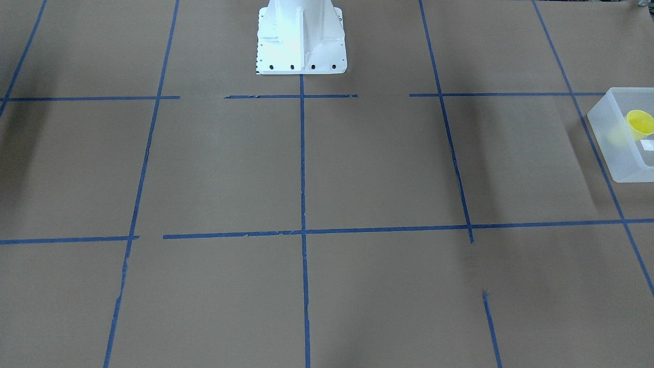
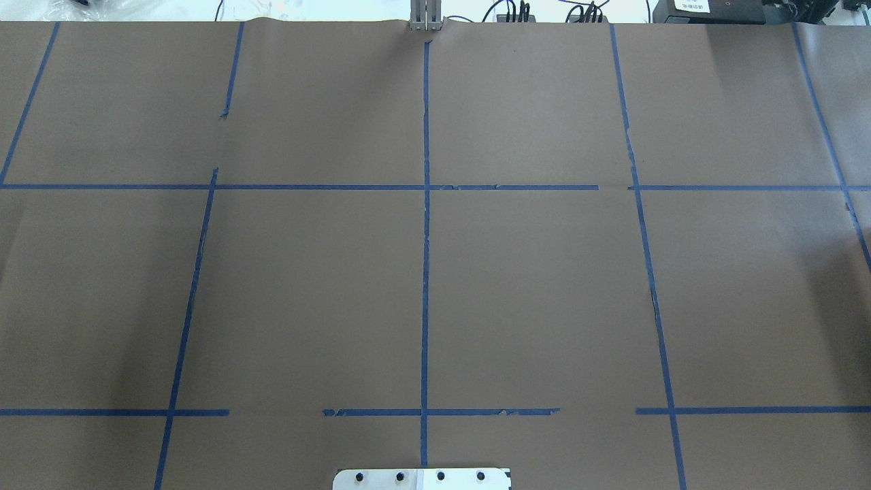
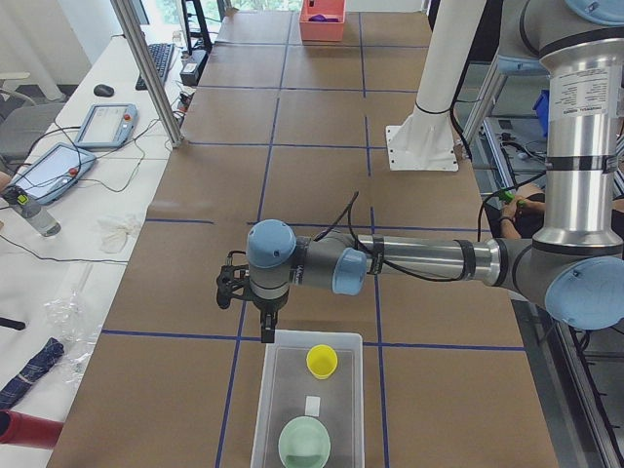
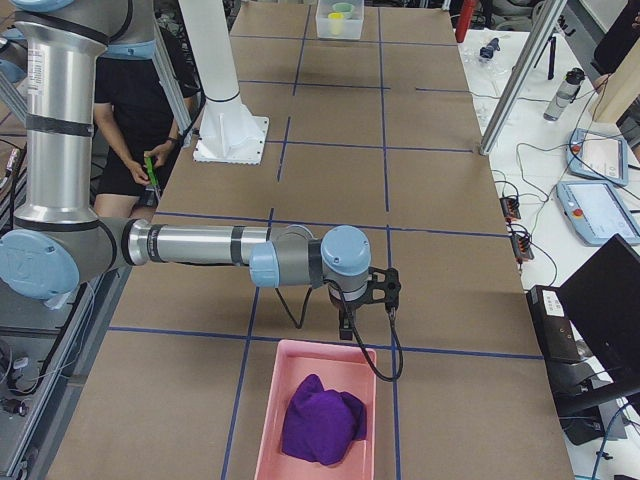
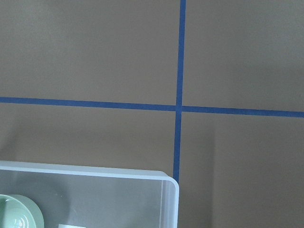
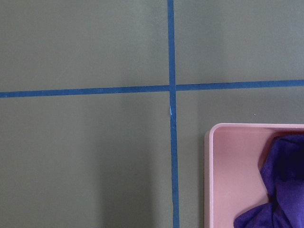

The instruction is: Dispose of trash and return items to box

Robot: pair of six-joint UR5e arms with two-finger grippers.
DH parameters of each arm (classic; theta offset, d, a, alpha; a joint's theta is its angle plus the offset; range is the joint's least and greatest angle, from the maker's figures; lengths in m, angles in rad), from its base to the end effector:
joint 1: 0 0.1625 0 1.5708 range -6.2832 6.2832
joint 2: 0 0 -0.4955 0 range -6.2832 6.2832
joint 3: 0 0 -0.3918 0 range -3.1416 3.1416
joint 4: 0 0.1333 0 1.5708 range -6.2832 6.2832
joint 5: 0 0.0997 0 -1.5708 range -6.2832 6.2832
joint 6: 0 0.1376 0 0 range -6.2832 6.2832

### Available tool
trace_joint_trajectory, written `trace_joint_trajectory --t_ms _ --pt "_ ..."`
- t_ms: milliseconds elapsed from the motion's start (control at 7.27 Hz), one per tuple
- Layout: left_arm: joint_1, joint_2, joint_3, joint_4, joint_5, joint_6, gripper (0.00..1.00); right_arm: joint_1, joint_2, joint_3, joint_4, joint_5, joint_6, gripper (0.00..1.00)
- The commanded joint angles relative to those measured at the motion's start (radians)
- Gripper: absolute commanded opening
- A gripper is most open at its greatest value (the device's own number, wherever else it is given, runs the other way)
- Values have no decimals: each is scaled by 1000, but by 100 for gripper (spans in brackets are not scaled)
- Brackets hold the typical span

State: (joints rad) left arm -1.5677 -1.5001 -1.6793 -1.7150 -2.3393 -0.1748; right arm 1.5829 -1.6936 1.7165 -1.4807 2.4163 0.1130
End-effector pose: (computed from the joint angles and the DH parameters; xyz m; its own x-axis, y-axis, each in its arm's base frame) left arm -0.0362 -0.4726 0.7212 0.7081 -0.0449 -0.7046 0.1220 0.9908 0.0594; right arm 0.0357 -0.4400 0.7248 0.6587 0.0362 0.7515 -0.0869 0.9958 0.0282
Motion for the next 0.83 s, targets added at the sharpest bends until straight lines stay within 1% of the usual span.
trace_joint_trajectory --t_ms 0,138,688 --pt "0 -3 0 0 0 1 100 0 2 -5 2 -2 -22 100" --pt "0 -5 0 0 0 0 100 0 2 -8 0 -8 -53 100" --pt "0 -3 0 0 0 1 100 0 2 -6 2 -22 -56 100"
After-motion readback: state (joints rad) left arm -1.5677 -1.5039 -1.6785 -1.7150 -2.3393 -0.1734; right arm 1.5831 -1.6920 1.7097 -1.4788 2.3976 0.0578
